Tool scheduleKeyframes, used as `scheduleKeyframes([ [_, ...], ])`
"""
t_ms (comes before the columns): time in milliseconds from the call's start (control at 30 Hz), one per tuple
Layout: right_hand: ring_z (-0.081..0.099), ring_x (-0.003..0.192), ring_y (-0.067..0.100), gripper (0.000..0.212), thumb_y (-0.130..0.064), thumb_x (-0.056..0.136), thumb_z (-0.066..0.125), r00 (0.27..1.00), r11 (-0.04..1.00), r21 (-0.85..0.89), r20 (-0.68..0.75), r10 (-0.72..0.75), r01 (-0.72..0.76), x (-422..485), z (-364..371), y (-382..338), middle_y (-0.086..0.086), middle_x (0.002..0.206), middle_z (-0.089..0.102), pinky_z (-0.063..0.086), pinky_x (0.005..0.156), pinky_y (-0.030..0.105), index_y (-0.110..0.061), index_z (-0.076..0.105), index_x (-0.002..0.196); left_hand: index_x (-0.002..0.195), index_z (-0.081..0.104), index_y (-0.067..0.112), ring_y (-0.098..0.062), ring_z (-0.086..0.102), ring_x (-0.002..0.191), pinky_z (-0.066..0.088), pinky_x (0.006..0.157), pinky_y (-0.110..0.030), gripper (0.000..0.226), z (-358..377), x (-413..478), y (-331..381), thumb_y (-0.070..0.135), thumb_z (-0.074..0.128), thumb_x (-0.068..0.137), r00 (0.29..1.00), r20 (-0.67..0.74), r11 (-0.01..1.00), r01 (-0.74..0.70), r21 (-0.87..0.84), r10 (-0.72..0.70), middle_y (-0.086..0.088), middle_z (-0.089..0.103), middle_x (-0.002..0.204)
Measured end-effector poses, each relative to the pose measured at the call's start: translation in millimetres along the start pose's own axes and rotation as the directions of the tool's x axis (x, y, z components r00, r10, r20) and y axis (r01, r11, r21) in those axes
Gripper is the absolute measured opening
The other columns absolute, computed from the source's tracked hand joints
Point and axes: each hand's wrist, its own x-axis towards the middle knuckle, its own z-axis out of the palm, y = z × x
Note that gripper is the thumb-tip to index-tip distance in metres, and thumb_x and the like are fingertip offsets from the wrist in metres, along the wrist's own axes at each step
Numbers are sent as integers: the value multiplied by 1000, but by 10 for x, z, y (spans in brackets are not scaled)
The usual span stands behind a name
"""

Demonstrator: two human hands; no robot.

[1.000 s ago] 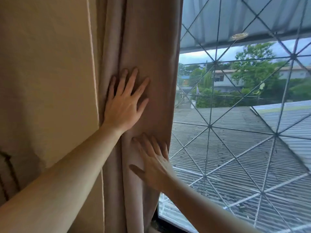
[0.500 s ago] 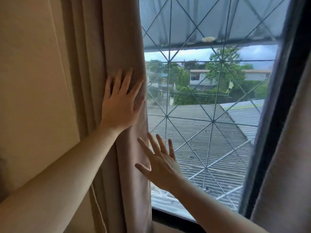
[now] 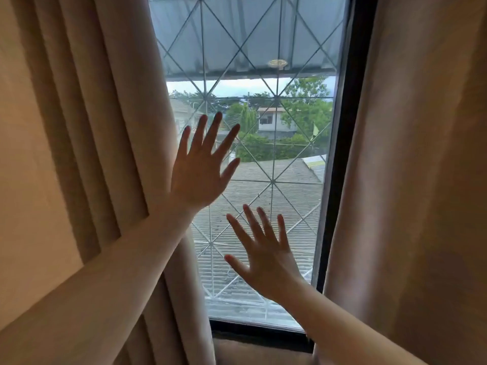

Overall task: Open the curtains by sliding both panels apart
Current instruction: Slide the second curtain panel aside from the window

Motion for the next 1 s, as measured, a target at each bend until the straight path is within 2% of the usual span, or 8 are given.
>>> scheduleKeyframes([
  [200, -8, 166, 32, 85, -72, 103, 38, 991, 984, -132, -61, 115, -123, -139, -189, 339, 3, 182, -5, -9, 128, 64, -41, -3, 171, 177, 19, 35, -32, 12, 173, 15, 139, -59, 69, 212, 372, 473, 65, 30, 116, 993, -61, 987, -110, -121, 103, -9, 12, 186],
  [333, -8, 166, 30, 84, -73, 104, 37, 977, 966, -171, -114, 178, -196, -171, -384, 534, 3, 182, -5, -3, 130, 66, -41, -2, 171, 177, 14, 36, -31, 10, 173, 13, 140, -56, 72, 346, 700, 754, 68, 26, 114, 981, -95, 965, -187, -185, 172, -8, 8, 186],
  [433, -11, 166, 29, 83, -72, 105, 36, 961, 941, -217, -151, 231, -260, -181, -499, 649, 3, 182, -9, -4, 131, 63, -42, -5, 171, 177, 16, 36, -31, 12, 173, 13, 140, -55, 71, 416, 900, 957, 69, 26, 114, 971, -154, 948, -214, -234, 181, -8, 10, 186],
  [600, -6, 166, 31, 82, -73, 105, 37, 921, 878, -297, -226, 317, -375, -244, -624, 777, 3, 182, -7, -11, 128, 62, -41, -1, 171, 177, 19, 35, -32, 13, 173, 21, 138, -56, 72, 497, 1155, 1332, 71, 25, 114, 950, -229, 903, -282, -325, 214, -9, 12, 186],
  [733, -11, 166, 29, 81, -71, 107, 35, 886, 830, -329, -280, 369, -450, -324, -759, 876, 2, 182, -12, -7, 129, 65, -41, -3, 171, 175, 25, 31, -36, 18, 171, 24, 138, -59, 75, 487, 1355, 1626, 72, 21, 113, 933, -290, 838, -327, -437, 213, -14, 18, 184],
  [900, -2, 167, 31, 80, -67, 106, 43, 831, 739, -393, -364, 421, -547, -436, -888, 1018, 3, 182, 0, -13, 130, 57, -39, 7, 172, 176, 23, 35, -38, 22, 170, 27, 137, -56, 76, 418, 1502, 2005, 71, 37, 110, 914, -332, 762, -383, -522, 232, -14, 26, 182],
  [1000, 3, 167, 33, 80, -65, 105, 43, 816, 706, -413, -356, 457, -575, -492, -953, 1142, 4, 182, 6, -3, 132, 61, -40, 8, 172, 176, 25, 34, -39, 26, 168, 26, 138, -55, 77, 413, 1534, 2206, 70, 38, 109, 906, -357, 728, -401, -555, 227, -15, 30, 179],
])
